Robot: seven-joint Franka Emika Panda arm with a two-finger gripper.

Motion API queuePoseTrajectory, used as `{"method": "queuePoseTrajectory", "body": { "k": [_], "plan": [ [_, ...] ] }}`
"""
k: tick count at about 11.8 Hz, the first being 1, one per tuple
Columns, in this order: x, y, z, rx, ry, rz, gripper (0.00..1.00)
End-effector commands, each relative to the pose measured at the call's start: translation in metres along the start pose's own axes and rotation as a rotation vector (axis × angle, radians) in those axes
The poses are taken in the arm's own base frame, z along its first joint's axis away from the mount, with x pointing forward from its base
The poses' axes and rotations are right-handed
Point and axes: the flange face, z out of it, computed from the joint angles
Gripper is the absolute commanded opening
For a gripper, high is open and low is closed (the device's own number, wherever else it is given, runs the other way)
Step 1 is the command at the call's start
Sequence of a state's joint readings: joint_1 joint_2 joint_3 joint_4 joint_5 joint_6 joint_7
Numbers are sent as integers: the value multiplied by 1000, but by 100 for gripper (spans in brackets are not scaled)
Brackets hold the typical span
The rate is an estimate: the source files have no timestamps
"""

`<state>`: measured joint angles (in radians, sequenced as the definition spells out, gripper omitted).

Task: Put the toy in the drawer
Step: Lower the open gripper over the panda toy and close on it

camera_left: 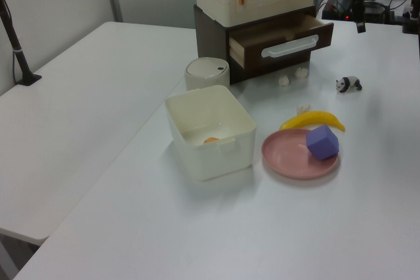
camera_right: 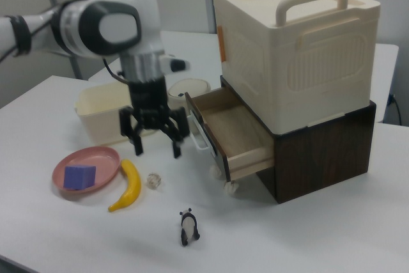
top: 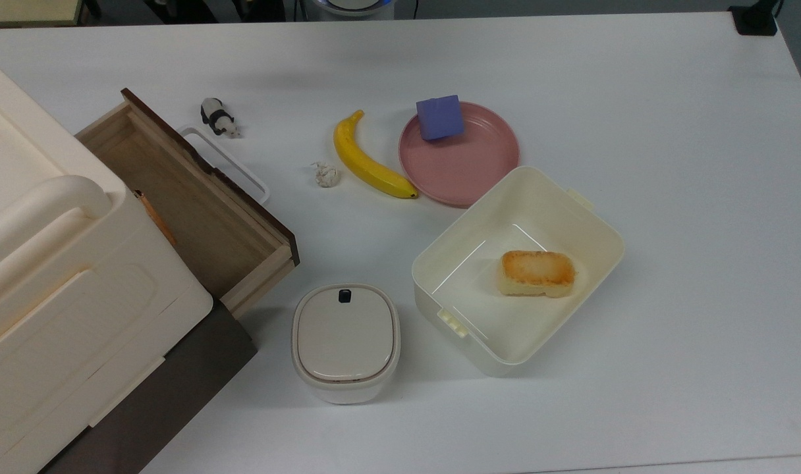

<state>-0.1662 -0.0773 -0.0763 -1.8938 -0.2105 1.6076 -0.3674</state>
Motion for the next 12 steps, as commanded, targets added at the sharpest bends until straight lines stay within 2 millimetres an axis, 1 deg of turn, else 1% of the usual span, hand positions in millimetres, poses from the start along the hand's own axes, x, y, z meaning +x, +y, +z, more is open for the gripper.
{"method": "queuePoseTrajectory", "body": {
  "k": [1, 2, 3, 4, 5, 6, 8, 10, 12],
  "plan": [
    [-14, 16, 39, -19, 34, -66, 100],
    [-12, 16, 47, -33, 27, -100, 100],
    [-11, 17, 58, -45, 4, -171, 100],
    [-10, 20, 73, -33, -23, -204, 100],
    [-8, 19, 80, -25, -37, -225, 100],
    [-3, 19, 89, -19, -49, -236, 100],
    [20, 14, 122, -23, -33, -217, 100],
    [35, 10, 142, -26, -28, -189, 100],
    [45, 9, 151, -38, -8, -195, 100]
  ]
}}
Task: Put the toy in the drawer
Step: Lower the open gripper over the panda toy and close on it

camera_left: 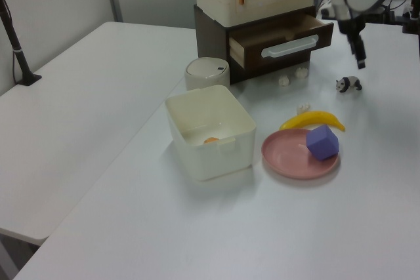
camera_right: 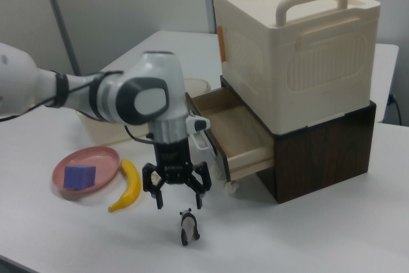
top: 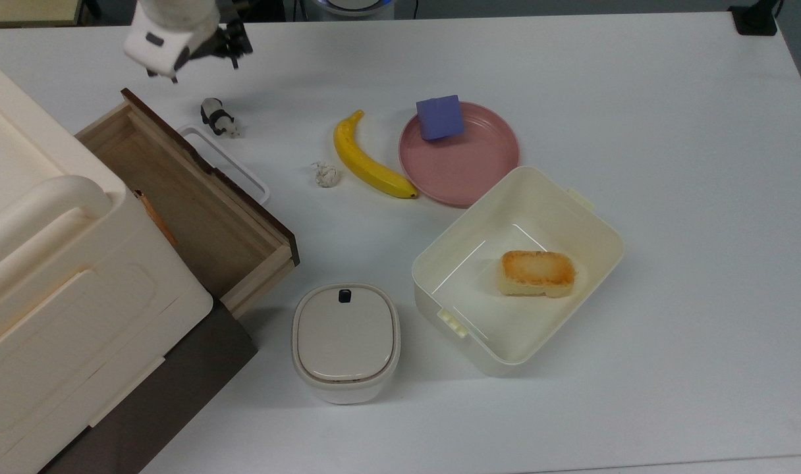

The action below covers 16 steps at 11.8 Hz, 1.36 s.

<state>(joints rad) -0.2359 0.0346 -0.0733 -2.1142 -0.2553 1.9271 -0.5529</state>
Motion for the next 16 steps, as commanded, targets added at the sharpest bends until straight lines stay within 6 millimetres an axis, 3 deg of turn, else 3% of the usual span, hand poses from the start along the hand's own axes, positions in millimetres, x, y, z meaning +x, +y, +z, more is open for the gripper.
{"method": "queuePoseTrajectory", "body": {
  "k": [1, 2, 5, 6, 7, 8, 11, 14, 16],
  "plan": [
    [24, -3, 25, -34, 14, -4, 100],
    [29, -4, 37, -45, -14, -26, 100],
    [34, -10, 43, -58, -48, -70, 100],
    [36, -10, 56, -47, -70, -91, 96],
    [39, -11, 62, -48, -84, -104, 81],
    [42, -14, 66, -56, -96, -119, 50],
    [45, -17, 65, -63, -92, -88, 0],
    [48, -23, 52, -73, -74, -26, 0],
    [36, -24, 25, -78, -50, 6, 0]
  ]
}}
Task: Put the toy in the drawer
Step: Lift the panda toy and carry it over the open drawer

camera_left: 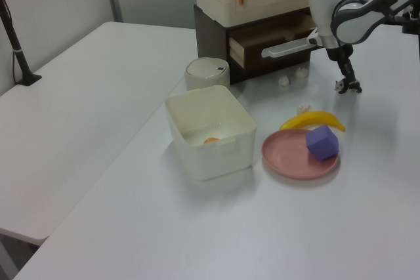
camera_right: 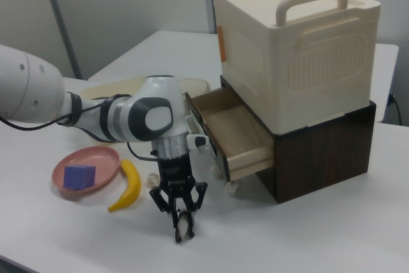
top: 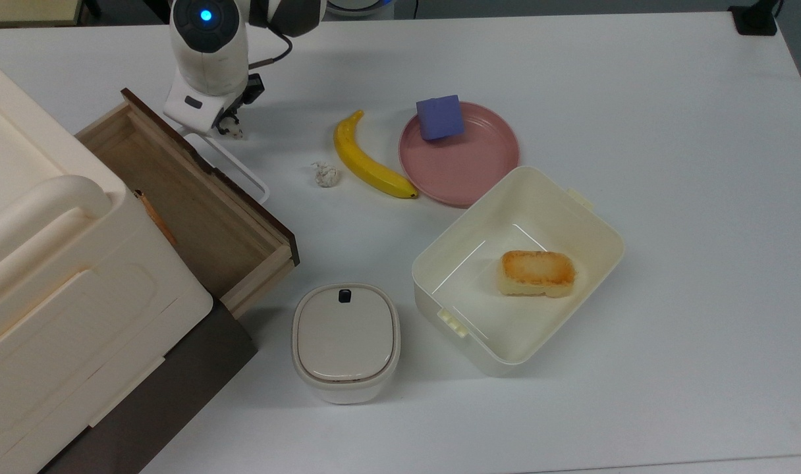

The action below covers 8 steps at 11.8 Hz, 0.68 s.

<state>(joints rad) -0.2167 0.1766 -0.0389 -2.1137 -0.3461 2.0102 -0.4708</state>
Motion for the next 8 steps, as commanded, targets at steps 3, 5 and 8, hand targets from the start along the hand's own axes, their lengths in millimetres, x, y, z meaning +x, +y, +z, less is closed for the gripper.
{"method": "queuePoseTrajectory", "body": {
  "k": [3, 5, 8],
  "plan": [
    [-41, -5, -110, 86, 176, 149, 0],
    [-47, 11, -151, 174, 313, 232, 0],
    [-77, 47, -198, 316, 518, 379, 0]
  ]
}}
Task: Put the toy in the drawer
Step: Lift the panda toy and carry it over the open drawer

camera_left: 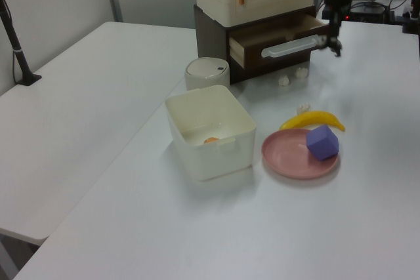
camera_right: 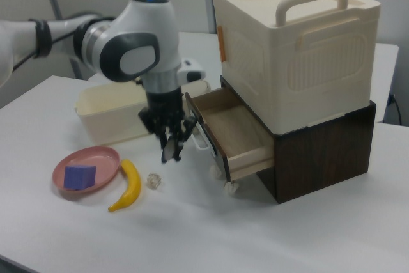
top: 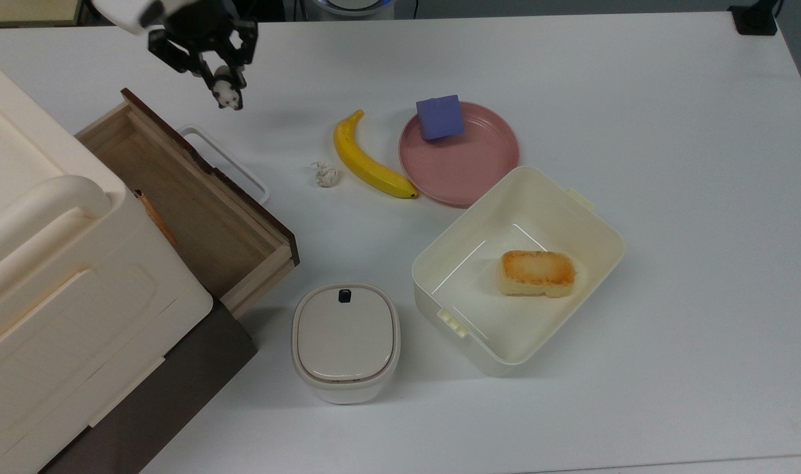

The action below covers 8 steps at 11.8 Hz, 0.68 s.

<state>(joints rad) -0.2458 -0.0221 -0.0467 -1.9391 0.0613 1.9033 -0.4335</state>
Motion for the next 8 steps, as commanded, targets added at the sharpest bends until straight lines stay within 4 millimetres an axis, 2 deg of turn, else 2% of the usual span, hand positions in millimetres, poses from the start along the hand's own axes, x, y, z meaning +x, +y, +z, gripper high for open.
{"method": "queuePoseTrajectory", "body": {
  "k": [1, 3, 4, 5, 8],
  "plan": [
    [1, 20, -55, 126, 174, 179, 0],
    [8, 35, -83, 155, 322, 386, 0],
    [11, 43, -87, 157, 372, 483, 0],
    [14, 50, -91, 155, 428, 590, 0],
    [25, 61, -85, 131, 497, 681, 0]
  ]
}}
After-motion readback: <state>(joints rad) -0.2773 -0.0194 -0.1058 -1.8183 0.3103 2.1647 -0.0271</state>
